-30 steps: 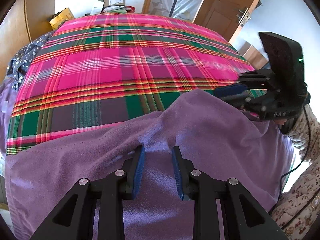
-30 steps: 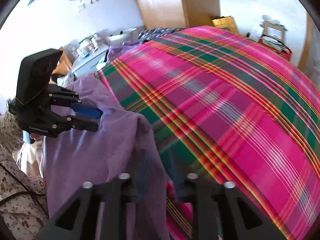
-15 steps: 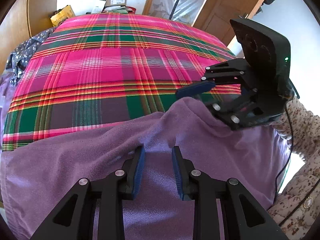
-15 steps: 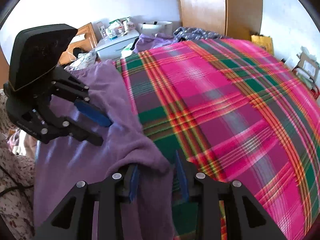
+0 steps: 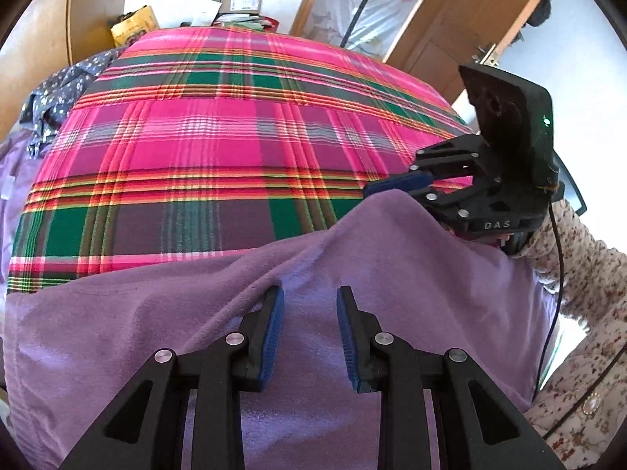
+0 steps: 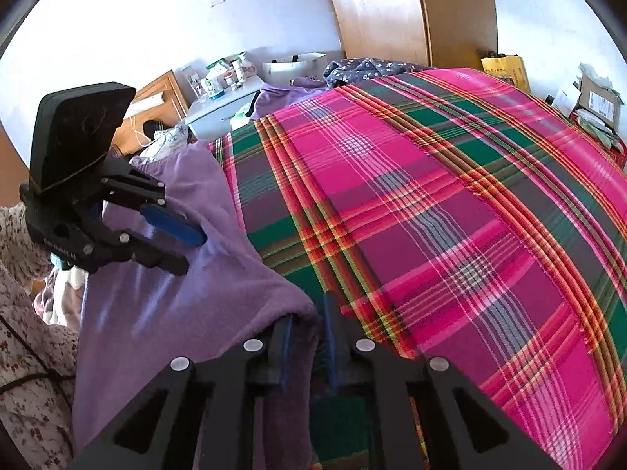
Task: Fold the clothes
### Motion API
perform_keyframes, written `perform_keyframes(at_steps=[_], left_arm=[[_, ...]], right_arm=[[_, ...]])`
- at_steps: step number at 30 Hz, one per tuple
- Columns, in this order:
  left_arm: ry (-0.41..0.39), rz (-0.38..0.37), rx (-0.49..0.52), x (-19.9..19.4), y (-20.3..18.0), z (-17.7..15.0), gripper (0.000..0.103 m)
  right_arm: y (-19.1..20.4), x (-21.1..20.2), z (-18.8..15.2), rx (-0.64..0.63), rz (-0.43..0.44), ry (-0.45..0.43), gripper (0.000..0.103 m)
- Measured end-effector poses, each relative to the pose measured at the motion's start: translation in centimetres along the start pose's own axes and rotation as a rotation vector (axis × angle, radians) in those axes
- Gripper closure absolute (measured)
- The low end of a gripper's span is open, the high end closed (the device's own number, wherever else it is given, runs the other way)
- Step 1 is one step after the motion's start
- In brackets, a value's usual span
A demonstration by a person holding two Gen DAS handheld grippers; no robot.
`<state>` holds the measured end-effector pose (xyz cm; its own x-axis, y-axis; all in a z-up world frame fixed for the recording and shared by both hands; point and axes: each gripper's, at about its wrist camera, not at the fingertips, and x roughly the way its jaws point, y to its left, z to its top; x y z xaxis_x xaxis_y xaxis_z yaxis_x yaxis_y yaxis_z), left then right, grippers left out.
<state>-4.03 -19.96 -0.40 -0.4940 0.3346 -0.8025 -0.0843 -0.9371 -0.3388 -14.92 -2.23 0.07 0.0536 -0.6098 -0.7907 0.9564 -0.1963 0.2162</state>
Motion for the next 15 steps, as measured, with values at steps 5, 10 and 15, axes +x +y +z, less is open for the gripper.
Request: perform_keyframes(at_steps=[5,10,15], left_arm=[[0.0,0.015,-0.008,0.3,0.0,0.3,0.074],[-0.011,0.024,0.013,0.4,-1.1,1.0,0.074],[-0.025,-0.017,0.061,0.5,-2.9,1.9,0.074]], right_arm=[[-0.8,-1.2,-0.6,0.04,-0.113,0.018,0.085],[-1.3,-4.6,-2.1,0.121,-0.117,-0.029,0.085],[-0.9,-7.7,-4.8,0.229,-0.072,-0.07,0.085]])
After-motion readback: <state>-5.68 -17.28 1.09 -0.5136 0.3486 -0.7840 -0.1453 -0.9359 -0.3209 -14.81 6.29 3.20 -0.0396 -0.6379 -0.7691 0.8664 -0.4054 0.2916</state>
